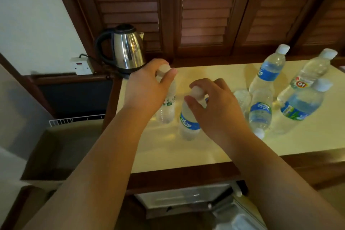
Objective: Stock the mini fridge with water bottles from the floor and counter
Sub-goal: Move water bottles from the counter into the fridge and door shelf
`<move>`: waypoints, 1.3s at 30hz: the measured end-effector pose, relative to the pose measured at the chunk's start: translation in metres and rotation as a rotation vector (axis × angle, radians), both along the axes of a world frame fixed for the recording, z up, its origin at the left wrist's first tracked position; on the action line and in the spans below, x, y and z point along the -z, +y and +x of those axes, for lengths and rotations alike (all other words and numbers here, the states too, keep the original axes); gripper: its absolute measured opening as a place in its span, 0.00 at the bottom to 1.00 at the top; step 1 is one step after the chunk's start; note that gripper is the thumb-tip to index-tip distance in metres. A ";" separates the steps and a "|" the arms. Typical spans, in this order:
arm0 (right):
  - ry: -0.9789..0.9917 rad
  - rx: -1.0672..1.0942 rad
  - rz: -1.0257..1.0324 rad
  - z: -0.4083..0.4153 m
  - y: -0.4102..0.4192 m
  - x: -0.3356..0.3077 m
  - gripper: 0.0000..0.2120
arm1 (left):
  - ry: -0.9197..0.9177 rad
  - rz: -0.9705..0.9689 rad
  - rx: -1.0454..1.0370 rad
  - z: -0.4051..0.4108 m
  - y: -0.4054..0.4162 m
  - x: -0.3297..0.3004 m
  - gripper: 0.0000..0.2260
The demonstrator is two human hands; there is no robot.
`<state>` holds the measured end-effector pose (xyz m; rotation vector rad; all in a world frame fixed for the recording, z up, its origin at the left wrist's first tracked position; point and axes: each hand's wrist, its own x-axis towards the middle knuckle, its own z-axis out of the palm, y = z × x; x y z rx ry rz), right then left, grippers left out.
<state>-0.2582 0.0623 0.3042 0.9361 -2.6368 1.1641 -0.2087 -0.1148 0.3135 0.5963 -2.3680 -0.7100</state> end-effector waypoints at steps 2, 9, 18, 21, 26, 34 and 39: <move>-0.001 -0.003 -0.026 0.009 0.020 0.004 0.13 | 0.043 -0.044 0.009 0.019 0.014 0.004 0.17; 0.063 0.026 -0.176 0.076 0.110 0.031 0.13 | 0.218 -0.150 -0.091 0.146 0.114 0.029 0.17; 0.053 -0.022 -0.263 0.152 0.202 0.080 0.10 | 0.105 0.017 -0.163 0.255 0.225 0.103 0.19; -0.060 -0.051 -0.208 0.169 0.208 0.135 0.10 | 0.035 0.111 -0.211 0.265 0.238 0.155 0.16; -0.296 -0.001 -0.020 0.185 0.196 0.267 0.11 | -0.121 0.315 -0.298 0.267 0.240 0.274 0.14; -0.314 -0.020 0.235 0.160 0.158 0.460 0.09 | -0.327 0.277 -0.286 0.242 0.213 0.461 0.16; -0.322 -0.051 0.316 0.123 0.116 0.558 0.12 | -0.311 0.182 -0.271 0.218 0.185 0.559 0.16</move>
